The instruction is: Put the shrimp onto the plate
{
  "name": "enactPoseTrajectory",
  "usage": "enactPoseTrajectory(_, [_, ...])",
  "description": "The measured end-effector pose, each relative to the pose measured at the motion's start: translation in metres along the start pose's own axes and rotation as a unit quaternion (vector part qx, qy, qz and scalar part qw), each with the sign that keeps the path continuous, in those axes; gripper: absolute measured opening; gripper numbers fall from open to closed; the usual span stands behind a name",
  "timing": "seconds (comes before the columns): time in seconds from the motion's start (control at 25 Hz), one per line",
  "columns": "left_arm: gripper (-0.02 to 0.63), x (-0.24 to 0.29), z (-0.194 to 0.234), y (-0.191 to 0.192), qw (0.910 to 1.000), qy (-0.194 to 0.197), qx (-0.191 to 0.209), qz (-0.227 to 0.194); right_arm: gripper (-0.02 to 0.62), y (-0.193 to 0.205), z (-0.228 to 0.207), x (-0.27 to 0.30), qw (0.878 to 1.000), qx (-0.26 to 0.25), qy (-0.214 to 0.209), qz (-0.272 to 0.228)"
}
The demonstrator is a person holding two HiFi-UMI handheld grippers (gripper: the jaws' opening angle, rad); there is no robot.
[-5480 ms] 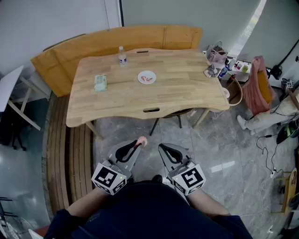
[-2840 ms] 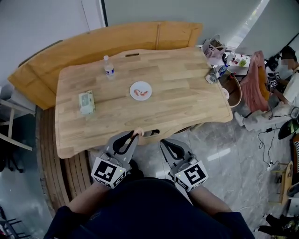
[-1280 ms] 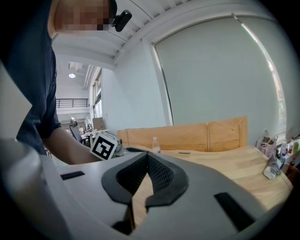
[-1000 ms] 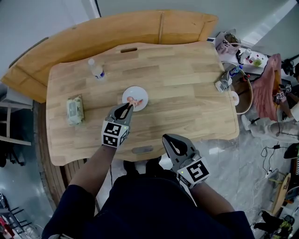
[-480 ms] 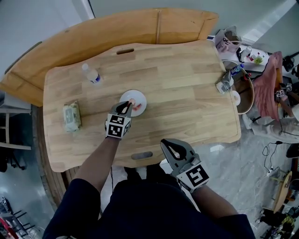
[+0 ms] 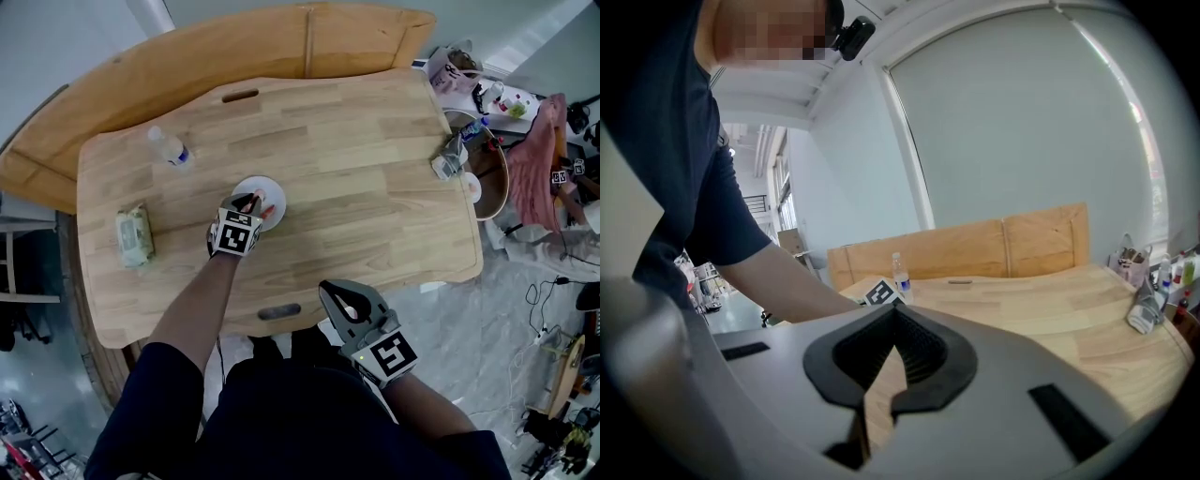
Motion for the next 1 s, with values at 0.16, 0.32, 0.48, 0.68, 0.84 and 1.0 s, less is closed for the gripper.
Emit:
enactPoseTrajectory(0.16, [0.052,0.012,0.000,0.004,0.9997,0.008,0.007,0.024,0.011,0.002,-0.006,-0.002,1.000,0.006,0.002,0.002])
enactPoseTrajectory(0.32, [0.052,0.022,-0.002,0.007,0.9993,0.014,0.003,0.033,0.011,0.005,-0.011,-0.004,1.000,0.012,0.008,0.003])
enactPoseTrajectory(0.48, [0.052,0.026,-0.003,0.008,0.9991,0.017,0.007,0.038,0.011,0.009,-0.013,-0.006,1.000,0.018,0.010,0.005])
enactPoseTrajectory(0.68, [0.052,0.031,-0.003,0.011,0.9983,0.018,0.021,0.050,0.011,0.009,-0.017,-0.010,1.000,0.022,0.014,0.004])
enactPoseTrajectory(0.84, [0.052,0.033,-0.001,0.014,0.9981,0.017,0.023,0.054,0.011,0.011,-0.017,-0.012,1.000,0.021,0.015,0.005])
enactPoseTrajectory(1.0, [0.052,0.037,-0.001,0.018,0.9973,0.021,0.029,0.065,0.011,0.013,-0.018,-0.013,1.000,0.020,0.021,0.005])
Point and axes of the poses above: the fingertips, and each gripper's own axes: x forward along the fingers, z to its left, y out of its underside, the point moved 3 cm from there along -x, backward along the fingers, and after that the axes turned 9 degrees about x, right-handed, at the moved point
